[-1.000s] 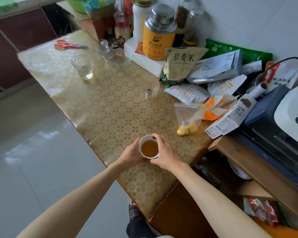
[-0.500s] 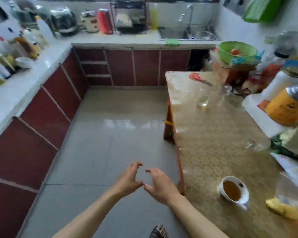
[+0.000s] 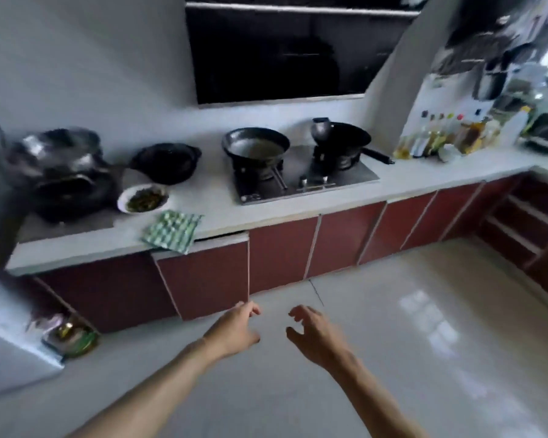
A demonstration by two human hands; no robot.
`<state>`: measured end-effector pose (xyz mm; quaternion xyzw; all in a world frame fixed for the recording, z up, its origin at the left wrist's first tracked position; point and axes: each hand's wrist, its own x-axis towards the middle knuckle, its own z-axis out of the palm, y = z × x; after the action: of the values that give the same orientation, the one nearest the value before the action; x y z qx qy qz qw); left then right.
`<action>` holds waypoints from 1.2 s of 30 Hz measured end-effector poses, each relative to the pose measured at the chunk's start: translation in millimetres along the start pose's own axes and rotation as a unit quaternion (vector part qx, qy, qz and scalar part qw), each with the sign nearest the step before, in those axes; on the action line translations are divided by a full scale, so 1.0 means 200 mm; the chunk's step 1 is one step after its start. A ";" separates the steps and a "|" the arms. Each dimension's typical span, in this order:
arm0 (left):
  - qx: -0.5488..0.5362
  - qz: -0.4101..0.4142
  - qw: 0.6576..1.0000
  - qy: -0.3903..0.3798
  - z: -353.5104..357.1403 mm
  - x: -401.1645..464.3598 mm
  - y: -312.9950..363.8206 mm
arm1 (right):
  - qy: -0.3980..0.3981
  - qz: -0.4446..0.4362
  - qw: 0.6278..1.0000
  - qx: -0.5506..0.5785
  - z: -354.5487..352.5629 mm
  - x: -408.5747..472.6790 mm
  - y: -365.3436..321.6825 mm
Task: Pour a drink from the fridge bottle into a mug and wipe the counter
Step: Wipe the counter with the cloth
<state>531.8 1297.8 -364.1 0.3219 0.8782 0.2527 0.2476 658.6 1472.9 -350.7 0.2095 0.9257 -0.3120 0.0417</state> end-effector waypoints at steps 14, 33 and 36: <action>-0.132 -0.248 0.944 0.173 -0.58 -0.33 -1.05 | -0.199 -0.213 0.950 -0.108 0.63 0.85 -1.07; -0.146 -0.513 0.810 0.243 -1.28 -0.09 -2.31 | -0.225 -0.186 0.938 -0.185 1.00 2.16 -1.61; -0.123 -0.528 0.797 0.266 -1.51 -0.01 -2.59 | -0.197 -0.149 0.951 -0.184 1.07 2.29 -1.66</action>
<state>124.6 867.1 -449.9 -0.3045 0.9047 0.2649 0.1366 92.7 1272.7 -430.9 -0.0080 0.9612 -0.1737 0.2144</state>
